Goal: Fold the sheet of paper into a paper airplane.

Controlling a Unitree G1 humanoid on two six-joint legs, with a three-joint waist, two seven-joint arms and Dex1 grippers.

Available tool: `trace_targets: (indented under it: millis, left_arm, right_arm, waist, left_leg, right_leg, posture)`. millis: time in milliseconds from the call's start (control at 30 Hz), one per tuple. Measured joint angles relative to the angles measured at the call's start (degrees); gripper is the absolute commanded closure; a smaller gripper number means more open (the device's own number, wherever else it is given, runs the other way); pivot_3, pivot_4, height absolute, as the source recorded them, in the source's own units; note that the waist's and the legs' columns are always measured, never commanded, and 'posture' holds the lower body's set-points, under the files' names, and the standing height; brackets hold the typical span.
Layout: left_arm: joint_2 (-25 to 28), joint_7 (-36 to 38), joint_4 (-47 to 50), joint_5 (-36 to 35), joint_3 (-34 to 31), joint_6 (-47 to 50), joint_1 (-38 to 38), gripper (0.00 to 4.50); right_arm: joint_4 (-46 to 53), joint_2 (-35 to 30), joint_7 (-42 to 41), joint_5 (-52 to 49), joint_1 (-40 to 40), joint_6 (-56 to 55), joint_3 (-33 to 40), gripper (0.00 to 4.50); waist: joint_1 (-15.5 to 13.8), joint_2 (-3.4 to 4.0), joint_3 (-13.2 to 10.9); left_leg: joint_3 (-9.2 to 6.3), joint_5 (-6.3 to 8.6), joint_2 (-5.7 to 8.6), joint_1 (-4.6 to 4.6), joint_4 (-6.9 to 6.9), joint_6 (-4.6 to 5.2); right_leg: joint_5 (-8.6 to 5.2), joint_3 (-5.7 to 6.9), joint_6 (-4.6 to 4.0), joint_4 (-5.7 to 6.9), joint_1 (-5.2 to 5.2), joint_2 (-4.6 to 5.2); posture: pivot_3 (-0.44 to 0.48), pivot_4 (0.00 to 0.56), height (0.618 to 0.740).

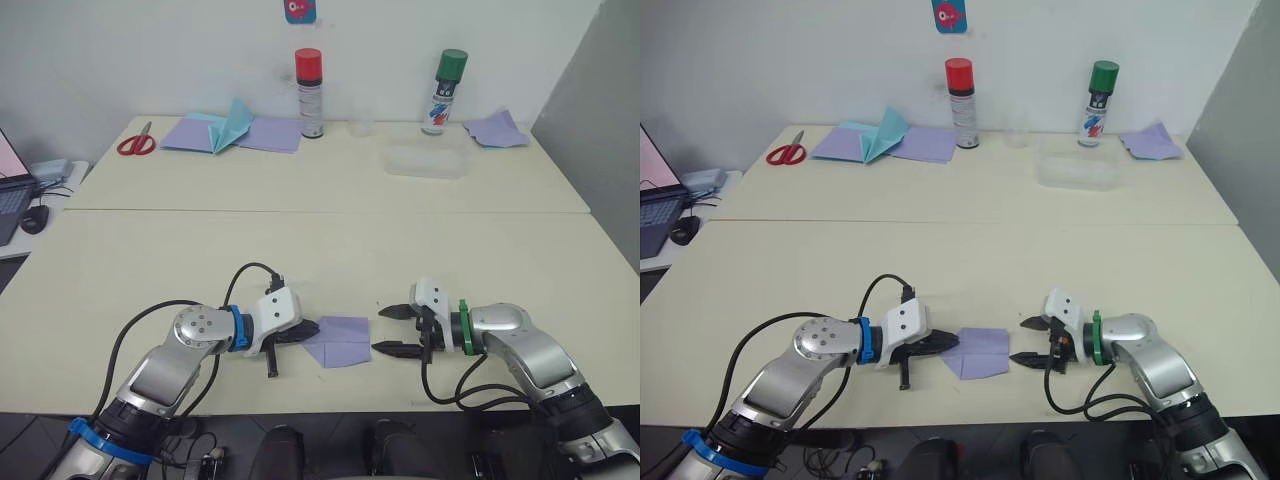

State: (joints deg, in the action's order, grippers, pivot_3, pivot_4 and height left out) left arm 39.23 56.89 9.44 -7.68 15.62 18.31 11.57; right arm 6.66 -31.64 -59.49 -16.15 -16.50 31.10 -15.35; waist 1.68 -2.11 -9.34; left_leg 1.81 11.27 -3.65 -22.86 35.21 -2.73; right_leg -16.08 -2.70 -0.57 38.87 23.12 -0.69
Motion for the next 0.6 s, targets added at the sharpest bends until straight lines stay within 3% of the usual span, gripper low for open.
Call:
trace_targets:
  millis: [300, 400, 600]
  left_arm:
    - [-0.16, -0.19, 0.08, 0.01, -0.06, -0.05, -0.29, 4.50]
    - [-0.17, -0.21, 0.11, 0.01, -0.11, -0.04, -0.35, 4.50]
    - [-0.23, -0.41, 0.11, 0.01, -0.09, -0.04, -0.31, 4.50]
  right_arm:
    - [5.70, 1.31, 3.20, -2.00, -1.08, 12.42, -1.56, 0.66]
    - [6.58, 2.05, 4.02, -2.58, -1.78, 15.47, -2.05, 1.23]
    - [6.45, 4.33, 6.95, -3.65, -3.30, 22.64, -1.61, 3.46]
  waist:
    - [0.00, 0.01, 0.02]
    - [0.01, 0.02, 0.02]
    - [0.02, 0.02, 0.03]
  left_leg:
    - [-0.07, 0.00, -0.02, 0.01, -0.01, 0.00]
    - [-0.10, 0.00, -0.02, 0.03, -0.02, 0.00]
    - [-0.11, 0.00, -0.03, 0.01, -0.05, 0.00]
  right_leg:
    - [-0.05, -0.01, -0.08, -0.02, 0.07, 0.01]
    - [-0.05, 0.00, -0.09, -0.03, 0.07, 0.01]
    - [-0.06, 0.00, -0.10, -0.04, 0.06, 0.01]
  posture:
    - [0.000, 0.150, 0.740]
    - [0.000, 0.150, 0.740]
    - [0.000, 0.150, 0.740]
